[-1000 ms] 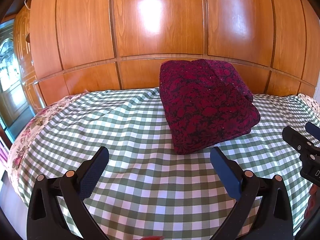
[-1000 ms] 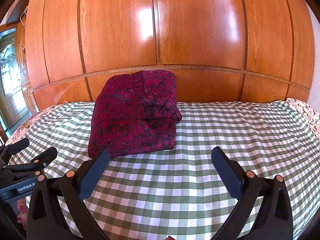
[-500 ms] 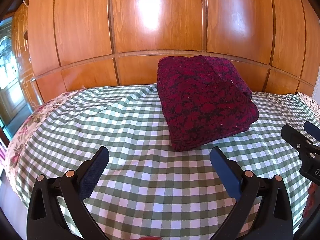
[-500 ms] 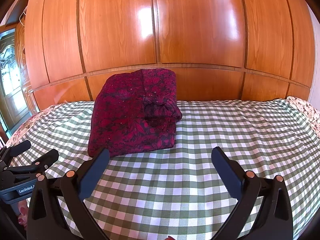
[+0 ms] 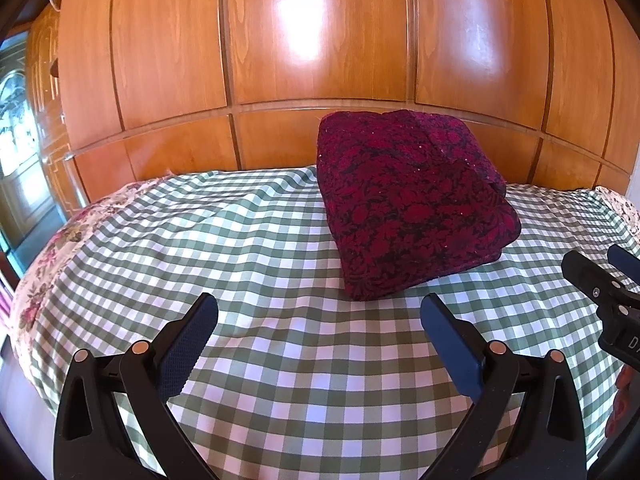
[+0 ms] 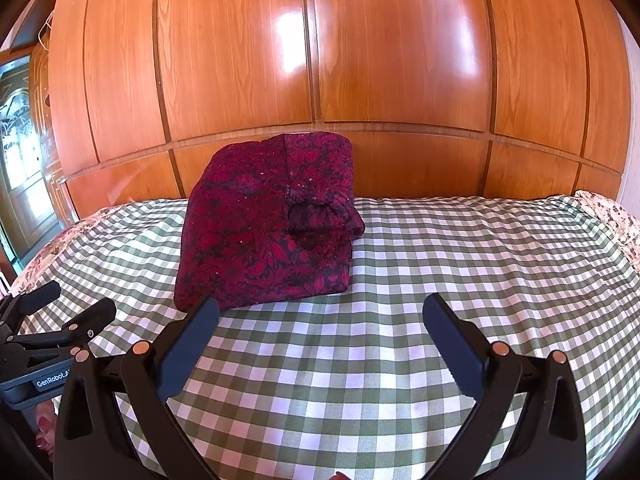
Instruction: Fold small clothes
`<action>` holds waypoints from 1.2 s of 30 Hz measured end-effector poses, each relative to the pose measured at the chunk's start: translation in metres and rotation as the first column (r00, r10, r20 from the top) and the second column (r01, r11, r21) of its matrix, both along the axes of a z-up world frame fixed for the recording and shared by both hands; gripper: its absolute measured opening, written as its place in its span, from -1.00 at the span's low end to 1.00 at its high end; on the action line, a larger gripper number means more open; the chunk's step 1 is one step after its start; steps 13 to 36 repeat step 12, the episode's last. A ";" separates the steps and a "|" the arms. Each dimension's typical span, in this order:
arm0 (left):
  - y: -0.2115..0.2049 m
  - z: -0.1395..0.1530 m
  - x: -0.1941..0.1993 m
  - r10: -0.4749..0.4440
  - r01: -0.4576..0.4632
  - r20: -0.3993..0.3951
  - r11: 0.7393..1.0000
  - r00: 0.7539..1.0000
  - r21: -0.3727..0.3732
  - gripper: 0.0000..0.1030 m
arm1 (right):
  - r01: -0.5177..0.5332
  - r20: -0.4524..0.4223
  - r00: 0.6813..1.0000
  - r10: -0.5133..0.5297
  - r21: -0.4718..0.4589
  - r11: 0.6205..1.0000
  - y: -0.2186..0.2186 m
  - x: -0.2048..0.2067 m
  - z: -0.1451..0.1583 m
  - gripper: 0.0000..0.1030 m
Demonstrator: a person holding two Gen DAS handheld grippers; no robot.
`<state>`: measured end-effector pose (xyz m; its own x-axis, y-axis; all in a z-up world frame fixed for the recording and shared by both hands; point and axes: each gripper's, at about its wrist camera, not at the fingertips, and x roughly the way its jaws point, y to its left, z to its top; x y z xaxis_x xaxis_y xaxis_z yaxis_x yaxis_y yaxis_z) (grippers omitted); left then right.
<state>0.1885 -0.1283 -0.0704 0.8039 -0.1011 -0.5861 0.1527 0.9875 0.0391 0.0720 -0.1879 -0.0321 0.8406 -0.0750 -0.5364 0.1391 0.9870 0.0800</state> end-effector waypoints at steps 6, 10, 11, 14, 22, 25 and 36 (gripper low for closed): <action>-0.002 -0.004 0.002 0.000 0.000 -0.022 1.000 1.000 0.002 0.94 | 0.006 -0.016 1.000 -0.006 0.007 1.000 -0.002 0.003 -0.004 0.96; -0.002 -0.013 0.007 0.008 -0.007 -0.051 1.000 0.999 0.014 0.94 | 0.017 -0.043 0.999 -0.016 0.017 1.000 -0.008 0.007 -0.013 0.96; -0.002 -0.016 0.008 0.012 -0.011 -0.058 1.000 0.998 0.018 0.94 | 0.025 -0.055 0.998 -0.024 0.020 0.999 -0.011 0.010 -0.017 0.97; -0.001 -0.020 0.012 0.021 -0.020 -0.072 1.000 0.997 0.022 0.94 | 0.032 -0.063 0.998 -0.030 0.020 0.999 -0.014 0.011 -0.019 0.97; -0.001 -0.020 0.012 0.021 -0.020 -0.072 1.000 0.997 0.022 0.94 | 0.032 -0.063 0.998 -0.030 0.020 0.999 -0.014 0.011 -0.019 0.97; -0.001 -0.020 0.012 0.021 -0.020 -0.072 1.000 0.997 0.022 0.94 | 0.032 -0.063 0.998 -0.030 0.020 0.999 -0.014 0.011 -0.019 0.97; -0.001 -0.020 0.012 0.021 -0.020 -0.072 1.000 0.997 0.022 0.94 | 0.032 -0.063 0.998 -0.030 0.020 0.999 -0.014 0.011 -0.019 0.97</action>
